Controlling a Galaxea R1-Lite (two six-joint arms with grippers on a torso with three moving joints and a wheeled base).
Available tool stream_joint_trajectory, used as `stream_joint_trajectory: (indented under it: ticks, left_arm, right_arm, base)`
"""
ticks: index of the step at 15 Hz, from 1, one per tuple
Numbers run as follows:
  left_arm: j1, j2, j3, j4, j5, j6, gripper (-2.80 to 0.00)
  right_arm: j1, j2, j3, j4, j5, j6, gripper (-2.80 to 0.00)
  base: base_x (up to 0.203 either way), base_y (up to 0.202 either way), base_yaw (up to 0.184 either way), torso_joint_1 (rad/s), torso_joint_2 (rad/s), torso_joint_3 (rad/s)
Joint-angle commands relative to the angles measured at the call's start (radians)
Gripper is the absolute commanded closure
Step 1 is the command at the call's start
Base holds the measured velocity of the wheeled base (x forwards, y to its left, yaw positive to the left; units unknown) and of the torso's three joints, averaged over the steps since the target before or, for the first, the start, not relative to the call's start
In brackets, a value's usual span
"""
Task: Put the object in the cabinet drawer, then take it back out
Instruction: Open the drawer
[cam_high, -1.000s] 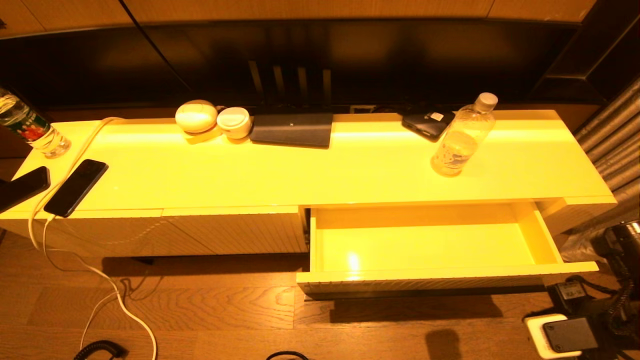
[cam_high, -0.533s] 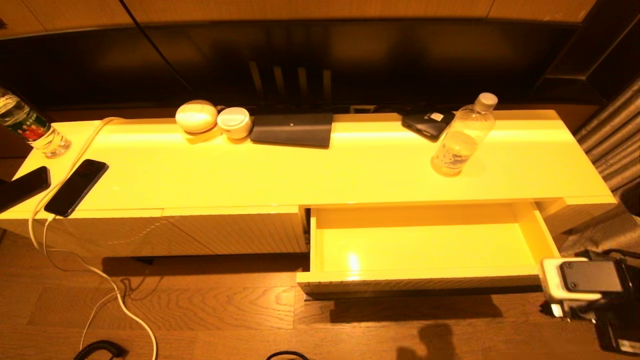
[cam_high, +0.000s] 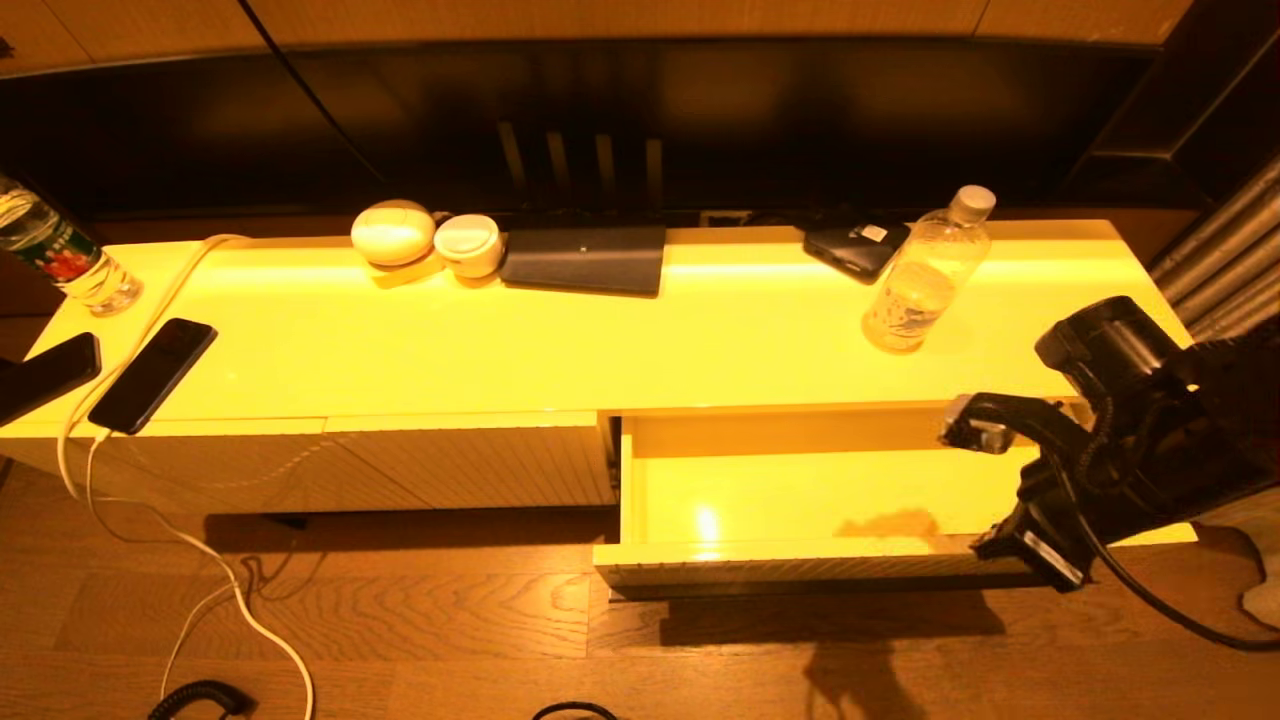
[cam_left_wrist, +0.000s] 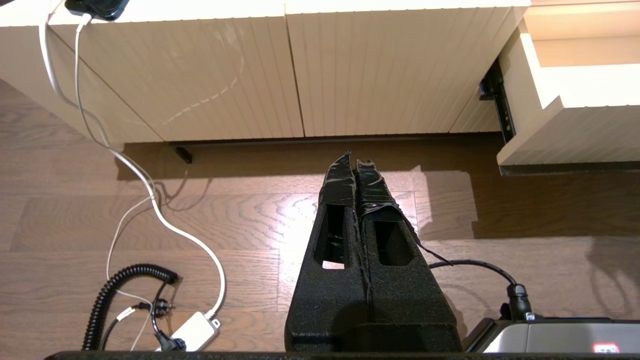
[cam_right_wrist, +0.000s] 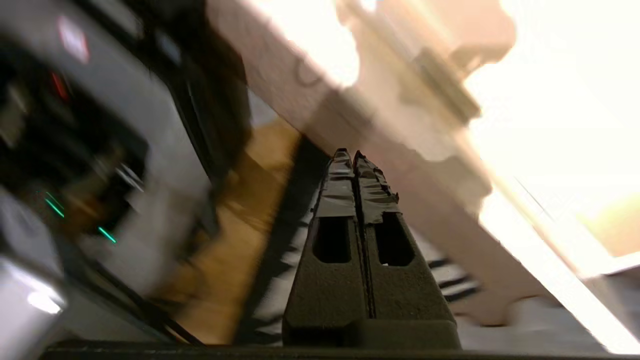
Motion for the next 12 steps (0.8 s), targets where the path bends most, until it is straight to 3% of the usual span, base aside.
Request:
stream_joint_trajectory:
  ticks: [1,4,8,12]
  left_arm:
    - [0.0,0.0,0.002,0.0,0.0,0.0,0.0]
    - [0.0,0.0,0.002,0.0,0.0,0.0,0.0]
    - [0.0,0.0,0.002,0.0,0.0,0.0,0.0]
    - [0.0,0.0,0.003,0.0,0.0,0.0,0.0]
  right_arm:
    - [0.003,0.116,-0.093,0.006,0.001,0.143,0.0]
    - [0.021,0.192,-0.21,0.04,-0.001,0.281,0.0]
    - [0.047,0.252,-0.243,0.073,-0.065,0.37,0.0]
    - [0.064,0.291,-0.264,0.073,-0.075,0.472,0.0]
  base:
    - [0.0,0.0,0.0,0.0,0.0,0.0]
    - [0.0,0.0,0.0,0.0,0.0,0.0]
    - [0.0,0.0,0.0,0.0,0.0,0.0]
    - [0.0,0.0,0.0,0.0,0.0,0.0]
